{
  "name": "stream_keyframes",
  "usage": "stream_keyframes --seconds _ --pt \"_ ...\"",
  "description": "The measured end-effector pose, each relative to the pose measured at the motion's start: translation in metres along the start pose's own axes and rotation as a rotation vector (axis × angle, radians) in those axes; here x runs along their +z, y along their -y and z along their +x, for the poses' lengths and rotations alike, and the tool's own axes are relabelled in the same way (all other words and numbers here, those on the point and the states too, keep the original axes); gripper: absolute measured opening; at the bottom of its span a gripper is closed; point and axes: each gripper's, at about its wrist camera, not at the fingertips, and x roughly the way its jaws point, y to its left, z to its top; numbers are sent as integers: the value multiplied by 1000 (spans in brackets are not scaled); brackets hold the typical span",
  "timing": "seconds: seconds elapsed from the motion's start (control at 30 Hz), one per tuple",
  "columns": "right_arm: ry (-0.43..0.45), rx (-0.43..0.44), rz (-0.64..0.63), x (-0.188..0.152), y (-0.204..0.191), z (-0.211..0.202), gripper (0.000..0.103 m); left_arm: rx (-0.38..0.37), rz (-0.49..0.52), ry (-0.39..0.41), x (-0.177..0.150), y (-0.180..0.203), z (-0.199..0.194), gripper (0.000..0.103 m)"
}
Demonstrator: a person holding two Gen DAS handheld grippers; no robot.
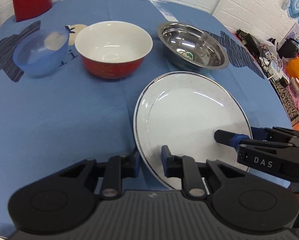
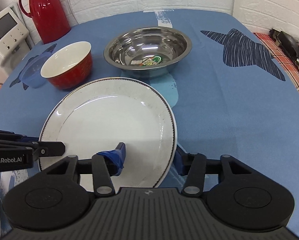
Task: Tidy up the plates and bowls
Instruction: 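Lower the held plates onto the plain dark-rimmed plate with both grippers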
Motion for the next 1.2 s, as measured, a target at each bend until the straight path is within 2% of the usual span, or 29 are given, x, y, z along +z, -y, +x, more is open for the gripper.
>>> stream_keyframes --seconds 0.03,0.07,0.17,0.33,0.47,0.57,0.73,0.9,1.03,1.2 --pt "3 8 25 -1 4 -2 21 -3 2 0 -1 0 -1 16" --pt "-2 14 36 -2 6 -3 21 -8 3 -6 -2 0 -2 14" --pt "-13 6 26 -5 0 -6 21 -12 16 -17 -4 2 -6 10" --pt "10 49 74 -7 -5 -17 23 -15 28 6 -7 -3 -24 9" --pt "30 51 19 -13 -26 -30 27 12 31 43 -14 -8 -43 9" --pt "65 67 12 -23 -38 -36 28 36 49 75 -27 -13 -58 9" --pt "73 119 42 -39 -53 -40 29 76 55 105 -48 -23 -78 9" --pt "124 149 0 -43 -79 -61 30 97 40 167 -66 -35 -111 10" --pt "161 190 -34 -54 -103 -78 32 125 20 217 -92 -50 -142 10" --pt "168 255 -74 -77 -141 -89 34 172 -17 250 -133 -79 -176 10"
